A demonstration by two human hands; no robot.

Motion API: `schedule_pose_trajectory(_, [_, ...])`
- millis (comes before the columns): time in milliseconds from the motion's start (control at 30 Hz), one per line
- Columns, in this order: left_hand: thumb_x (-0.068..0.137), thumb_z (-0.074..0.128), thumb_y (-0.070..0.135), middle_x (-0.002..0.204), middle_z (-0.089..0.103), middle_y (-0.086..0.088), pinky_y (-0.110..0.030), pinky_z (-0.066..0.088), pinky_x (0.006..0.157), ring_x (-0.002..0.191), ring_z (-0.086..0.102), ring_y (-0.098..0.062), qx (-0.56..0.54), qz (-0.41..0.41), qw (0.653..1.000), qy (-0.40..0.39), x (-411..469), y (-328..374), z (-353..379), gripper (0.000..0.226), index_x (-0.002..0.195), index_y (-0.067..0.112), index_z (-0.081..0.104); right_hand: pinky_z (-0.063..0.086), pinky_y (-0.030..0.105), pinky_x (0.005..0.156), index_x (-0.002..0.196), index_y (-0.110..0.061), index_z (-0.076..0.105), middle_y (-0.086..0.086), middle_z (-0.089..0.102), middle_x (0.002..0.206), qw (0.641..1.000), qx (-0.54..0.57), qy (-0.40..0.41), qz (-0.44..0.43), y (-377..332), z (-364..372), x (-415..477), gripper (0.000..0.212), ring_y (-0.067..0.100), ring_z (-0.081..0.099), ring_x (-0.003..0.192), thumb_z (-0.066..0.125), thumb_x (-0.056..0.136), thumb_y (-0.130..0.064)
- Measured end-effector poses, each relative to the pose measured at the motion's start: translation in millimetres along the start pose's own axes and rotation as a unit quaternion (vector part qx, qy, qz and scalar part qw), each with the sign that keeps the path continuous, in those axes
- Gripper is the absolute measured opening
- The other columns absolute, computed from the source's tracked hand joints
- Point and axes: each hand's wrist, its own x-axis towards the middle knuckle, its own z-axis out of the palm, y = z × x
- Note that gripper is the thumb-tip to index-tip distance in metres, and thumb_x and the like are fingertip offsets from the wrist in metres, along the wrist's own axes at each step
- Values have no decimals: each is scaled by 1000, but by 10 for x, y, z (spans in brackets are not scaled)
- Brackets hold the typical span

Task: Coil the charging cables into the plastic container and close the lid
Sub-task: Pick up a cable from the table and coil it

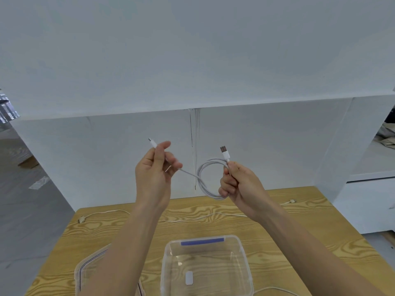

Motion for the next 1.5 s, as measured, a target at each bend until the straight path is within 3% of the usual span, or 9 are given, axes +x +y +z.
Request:
schedule_pose_trajectory(100, [98, 46, 17, 59, 60, 0, -27, 52, 58, 47, 53, -12, -1, -71, 997, 11, 53, 3, -135, 16, 111, 10, 50, 32, 25, 48, 73, -11, 43, -1, 24, 57, 999, 31, -41, 19, -57, -19, -33, 33, 12, 25, 47, 34, 102, -23])
schedule_pose_trajectory(300, [91, 57, 9, 63, 63, -5, -23, 45, 51, 40, 43, -9, 118, -117, 985, -47, 67, -9, -193, 9, 84, 6, 61, 18, 28, 48, 66, -12, 42, -2, 18, 54, 995, 22, -99, 24, -123, 27, -38, 35, 12, 17, 44, 36, 99, -22])
schedule_pose_trajectory(567, [92, 56, 11, 63, 58, 0, -24, 35, 59, 59, 37, -20, 245, -160, 917, -271, 105, -140, -159, 29, 70, 17, 74, 15, 29, 49, 66, -9, 46, -2, 19, 50, 996, -12, -80, 24, -214, 226, -34, 39, 11, 15, 43, 36, 101, -20])
schedule_pose_trajectory(800, [92, 45, 9, 63, 60, -3, -27, 44, 65, 62, 51, -14, 74, -209, 932, -286, 49, -233, -75, 35, 74, 14, 75, 19, 23, 42, 73, -8, 46, -6, 24, 46, 999, -48, -17, 12, -106, 292, 17, 35, 8, 19, 39, 36, 102, -23])
schedule_pose_trajectory(967, [95, 21, 55, 49, 54, -7, -27, 48, 59, 52, 51, -18, -93, -304, 921, -224, -25, -330, 16, 74, 66, 4, 68, 22, 21, 39, 78, -7, 47, -6, 25, 46, 997, -78, 3, 17, -6, 329, 23, 31, 7, 21, 38, 35, 103, -23])
schedule_pose_trajectory(1200, [89, 20, 64, 52, 44, -7, -31, 41, 66, 59, 49, -21, 30, -262, 938, -224, -24, -420, -20, 66, 59, 11, 45, 22, 22, 41, 73, -9, 46, -6, 26, 46, 991, -128, 19, 36, 46, 305, 15, 35, 9, 22, 39, 34, 103, -23])
schedule_pose_trajectory(1333, [83, 39, 67, 70, 57, 0, -29, 45, 70, 70, 54, -14, 154, -160, 944, -243, -36, -475, -39, 57, 75, 15, 61, 21, 24, 43, 71, -10, 50, -6, 36, 45, 989, -146, 17, 32, 77, 310, 5, 38, 9, 23, 41, 33, 103, -22])
schedule_pose_trajectory(1400, [83, 63, 48, 80, 60, 4, -27, 48, 72, 74, 57, -10, 258, -82, 928, -256, -35, -501, -55, 34, 92, 16, 58, 22, 26, 45, 71, -11, 52, -7, 34, 47, 985, -168, 18, 34, 100, 307, -4, 39, 10, 23, 44, 33, 103, -22])
schedule_pose_trajectory(1500, [87, 64, 28, 79, 66, 2, -23, 51, 70, 71, 62, -11, 348, 14, 903, -250, -33, -504, -73, 21, 104, 19, 56, 23, 26, 45, 75, -9, 53, -5, 35, 47, 983, -176, 12, 44, 148, 279, -17, 38, 11, 23, 44, 33, 103, -23])
